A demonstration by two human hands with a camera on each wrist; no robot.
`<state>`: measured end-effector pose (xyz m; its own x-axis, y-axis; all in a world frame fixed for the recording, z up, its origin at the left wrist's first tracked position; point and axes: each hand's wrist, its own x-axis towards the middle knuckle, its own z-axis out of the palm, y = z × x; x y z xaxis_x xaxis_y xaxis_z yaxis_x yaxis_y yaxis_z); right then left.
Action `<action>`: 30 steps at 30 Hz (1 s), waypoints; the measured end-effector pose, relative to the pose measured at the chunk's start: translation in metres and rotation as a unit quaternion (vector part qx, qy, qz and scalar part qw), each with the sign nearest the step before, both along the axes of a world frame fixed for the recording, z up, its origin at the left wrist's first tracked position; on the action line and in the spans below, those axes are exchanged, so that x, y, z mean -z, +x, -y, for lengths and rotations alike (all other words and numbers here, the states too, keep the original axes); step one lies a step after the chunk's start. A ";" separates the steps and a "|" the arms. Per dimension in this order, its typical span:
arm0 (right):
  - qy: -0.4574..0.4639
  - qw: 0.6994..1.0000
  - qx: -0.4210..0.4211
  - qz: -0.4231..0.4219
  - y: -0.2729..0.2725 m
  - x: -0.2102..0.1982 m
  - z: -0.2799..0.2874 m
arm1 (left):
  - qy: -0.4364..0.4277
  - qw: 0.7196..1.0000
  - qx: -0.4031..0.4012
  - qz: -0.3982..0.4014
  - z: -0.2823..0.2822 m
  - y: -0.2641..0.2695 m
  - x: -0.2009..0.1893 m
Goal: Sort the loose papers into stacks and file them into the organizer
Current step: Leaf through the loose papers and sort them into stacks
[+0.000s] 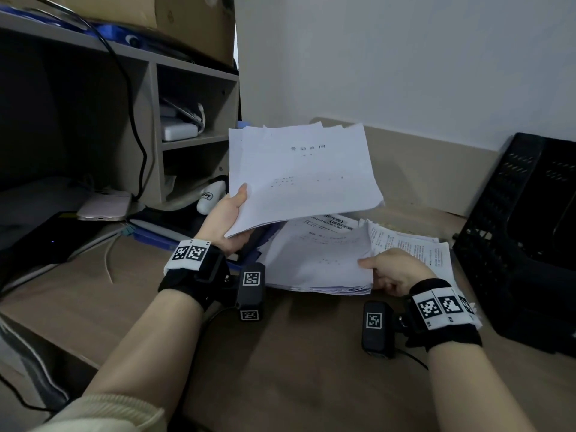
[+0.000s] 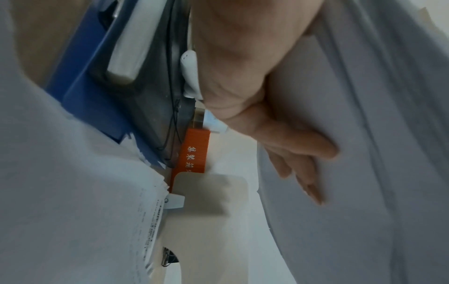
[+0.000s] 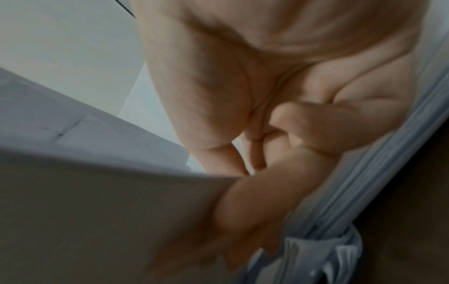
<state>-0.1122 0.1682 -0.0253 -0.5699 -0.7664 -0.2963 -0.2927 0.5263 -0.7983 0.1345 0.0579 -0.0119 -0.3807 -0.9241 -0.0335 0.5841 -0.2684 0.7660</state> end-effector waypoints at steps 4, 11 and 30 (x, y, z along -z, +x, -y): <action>0.029 0.999 -0.019 -0.033 0.001 0.001 -0.002 | -0.026 0.999 -0.012 -0.023 0.003 0.005 -0.008; 0.060 0.995 -0.052 -0.063 0.007 -0.002 -0.007 | -0.072 0.997 0.012 0.021 0.006 0.009 -0.023; 0.153 0.977 -0.147 -0.022 0.005 -0.009 -0.013 | -0.083 0.991 0.059 0.086 0.007 -0.029 0.004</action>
